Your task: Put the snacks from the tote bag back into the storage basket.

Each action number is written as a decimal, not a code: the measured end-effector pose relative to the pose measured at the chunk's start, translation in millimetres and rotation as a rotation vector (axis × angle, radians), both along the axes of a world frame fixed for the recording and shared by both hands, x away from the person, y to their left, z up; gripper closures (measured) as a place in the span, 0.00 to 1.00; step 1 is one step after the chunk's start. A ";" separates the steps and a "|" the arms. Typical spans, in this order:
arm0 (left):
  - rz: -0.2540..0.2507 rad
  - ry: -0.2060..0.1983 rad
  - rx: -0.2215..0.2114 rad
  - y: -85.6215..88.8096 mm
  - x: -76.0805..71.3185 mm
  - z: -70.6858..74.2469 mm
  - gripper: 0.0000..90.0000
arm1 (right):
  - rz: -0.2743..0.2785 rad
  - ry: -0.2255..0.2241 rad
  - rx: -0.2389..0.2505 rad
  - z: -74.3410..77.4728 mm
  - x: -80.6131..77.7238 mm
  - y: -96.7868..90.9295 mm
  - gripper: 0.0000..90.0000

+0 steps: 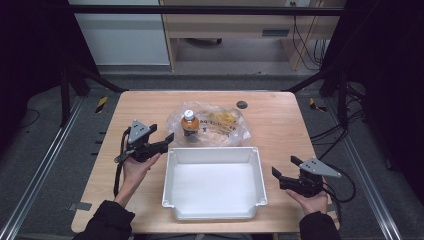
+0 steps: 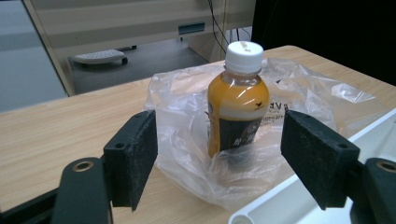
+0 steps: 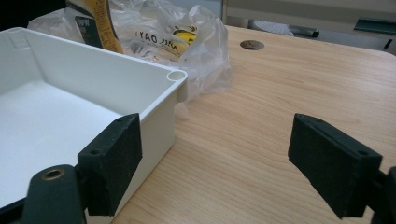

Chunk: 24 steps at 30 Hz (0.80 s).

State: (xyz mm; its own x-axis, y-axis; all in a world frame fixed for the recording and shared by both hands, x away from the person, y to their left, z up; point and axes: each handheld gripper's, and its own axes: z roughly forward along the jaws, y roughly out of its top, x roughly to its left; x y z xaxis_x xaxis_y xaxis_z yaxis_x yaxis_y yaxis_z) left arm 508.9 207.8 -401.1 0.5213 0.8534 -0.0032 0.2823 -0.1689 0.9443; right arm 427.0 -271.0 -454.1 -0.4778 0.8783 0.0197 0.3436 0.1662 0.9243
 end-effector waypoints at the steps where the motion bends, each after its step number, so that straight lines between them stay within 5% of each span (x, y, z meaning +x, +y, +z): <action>1: 0.000 -0.003 0.002 -0.9 0.7 1.3 0.30 | 0.000 -0.002 0.000 0.0 0.2 -0.1 0.20; 24: -0.010 -0.019 0.001 -24.4 20.3 8.1 0.31 | -0.005 0.005 0.001 -0.9 1.2 -1.2 0.20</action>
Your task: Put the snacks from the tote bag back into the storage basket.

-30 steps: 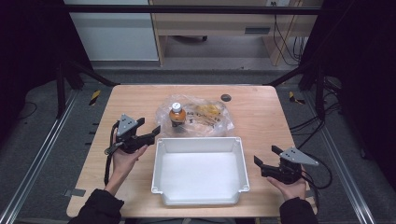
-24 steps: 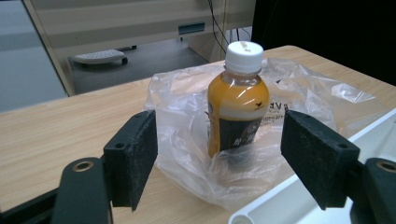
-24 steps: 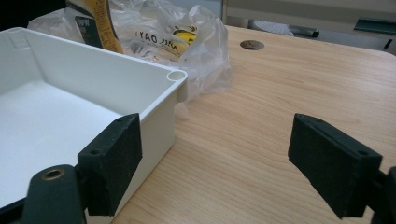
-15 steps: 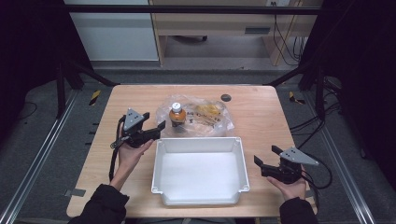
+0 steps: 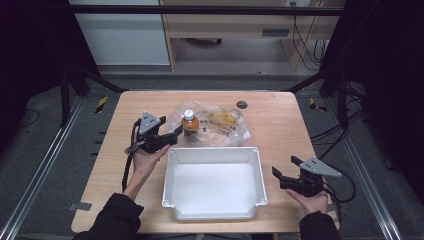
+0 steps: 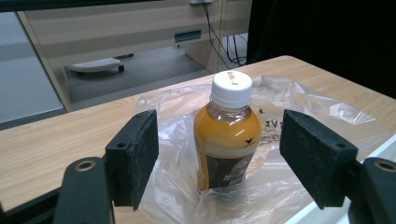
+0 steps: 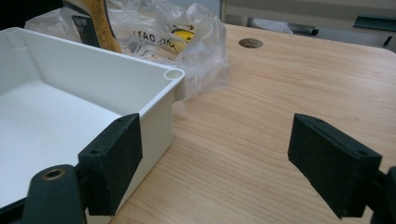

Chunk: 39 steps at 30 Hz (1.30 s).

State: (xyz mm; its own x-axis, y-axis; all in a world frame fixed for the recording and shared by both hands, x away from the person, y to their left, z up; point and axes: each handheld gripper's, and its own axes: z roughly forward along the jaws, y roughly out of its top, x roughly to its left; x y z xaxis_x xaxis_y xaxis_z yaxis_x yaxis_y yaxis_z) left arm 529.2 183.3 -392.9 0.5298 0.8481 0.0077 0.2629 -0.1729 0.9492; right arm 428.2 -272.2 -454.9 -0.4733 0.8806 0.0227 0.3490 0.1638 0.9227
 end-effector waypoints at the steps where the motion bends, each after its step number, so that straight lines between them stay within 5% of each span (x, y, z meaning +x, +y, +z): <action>1: 0.000 0.002 0.001 -0.7 0.9 0.3 0.31 | 0.000 0.001 0.000 0.0 0.0 0.1 0.20; 9: -0.001 -0.004 -0.018 -4.6 6.5 5.0 0.32 | -0.002 0.000 0.001 0.1 -0.2 0.0 0.20; 39: 0.009 -0.012 0.021 -26.9 27.1 1.5 0.34 | -0.002 0.003 -0.001 -0.2 0.1 -0.6 0.21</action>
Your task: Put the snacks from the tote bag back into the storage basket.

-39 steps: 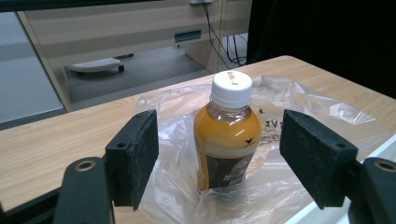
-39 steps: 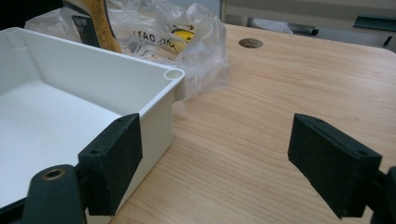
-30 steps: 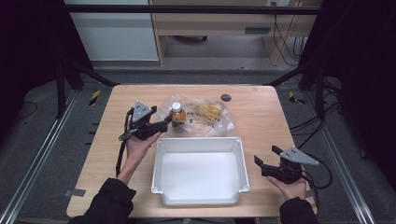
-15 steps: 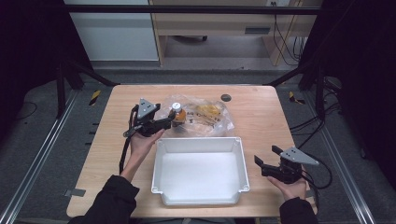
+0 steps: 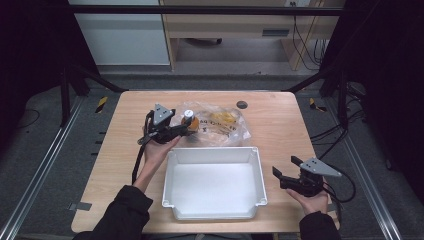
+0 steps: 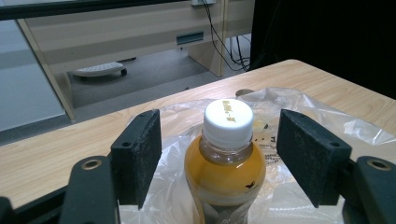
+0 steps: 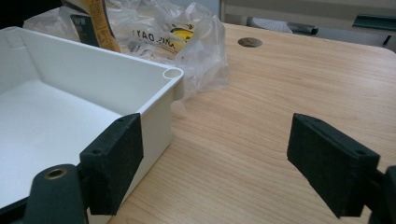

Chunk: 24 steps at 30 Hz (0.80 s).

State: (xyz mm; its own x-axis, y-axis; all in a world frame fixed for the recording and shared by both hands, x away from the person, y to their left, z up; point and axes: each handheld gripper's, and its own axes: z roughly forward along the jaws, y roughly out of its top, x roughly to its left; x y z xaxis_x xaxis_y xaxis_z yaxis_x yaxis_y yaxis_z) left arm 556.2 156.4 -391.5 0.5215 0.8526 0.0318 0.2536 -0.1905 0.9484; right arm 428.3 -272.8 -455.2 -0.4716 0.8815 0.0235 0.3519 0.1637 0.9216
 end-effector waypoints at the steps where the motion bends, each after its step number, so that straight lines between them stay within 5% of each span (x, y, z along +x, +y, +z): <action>1: 0.002 0.002 0.001 -0.7 1.0 -1.0 0.34 | 0.000 0.000 0.000 0.0 0.0 0.0 0.21; 24: 0.017 0.042 0.033 -14.1 18.6 -10.9 0.47 | 0.001 0.001 0.001 0.0 0.0 -0.2 0.21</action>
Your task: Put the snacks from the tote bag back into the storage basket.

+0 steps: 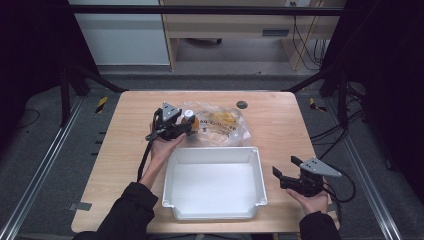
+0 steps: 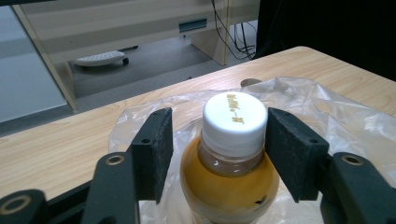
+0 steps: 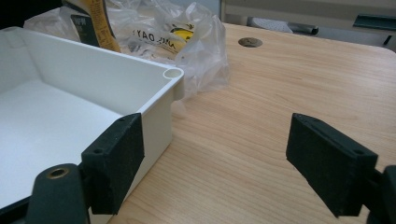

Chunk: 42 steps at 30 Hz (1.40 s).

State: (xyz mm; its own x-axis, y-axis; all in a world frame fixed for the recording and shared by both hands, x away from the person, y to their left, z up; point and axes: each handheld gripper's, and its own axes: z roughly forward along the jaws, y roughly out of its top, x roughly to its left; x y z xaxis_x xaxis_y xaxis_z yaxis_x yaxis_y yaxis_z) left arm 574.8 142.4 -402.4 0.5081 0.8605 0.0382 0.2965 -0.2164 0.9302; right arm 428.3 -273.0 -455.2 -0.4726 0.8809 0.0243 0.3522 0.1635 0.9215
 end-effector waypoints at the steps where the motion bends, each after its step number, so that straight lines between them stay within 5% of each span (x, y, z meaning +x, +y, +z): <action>1: -0.002 0.004 -0.004 0.0 0.8 -0.5 0.48 | 0.000 0.000 0.000 0.0 0.0 -0.1 0.21; 19: -0.006 -0.011 -0.010 -9.5 3.5 -4.0 0.64 | 0.001 0.002 0.000 0.0 0.0 -0.2 0.21; 42: 0.034 0.000 -0.017 -12.2 2.7 -2.0 0.65 | -0.008 0.011 0.001 -1.1 0.8 0.1 0.19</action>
State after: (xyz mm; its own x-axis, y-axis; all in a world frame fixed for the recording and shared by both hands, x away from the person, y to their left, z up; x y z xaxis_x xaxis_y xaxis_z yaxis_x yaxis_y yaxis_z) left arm 577.5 130.2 -404.4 0.4788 0.8776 0.0234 0.3036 -0.1906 0.9336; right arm 429.1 -272.9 -456.3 -0.4657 0.8844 0.0304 0.3631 0.1596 0.9180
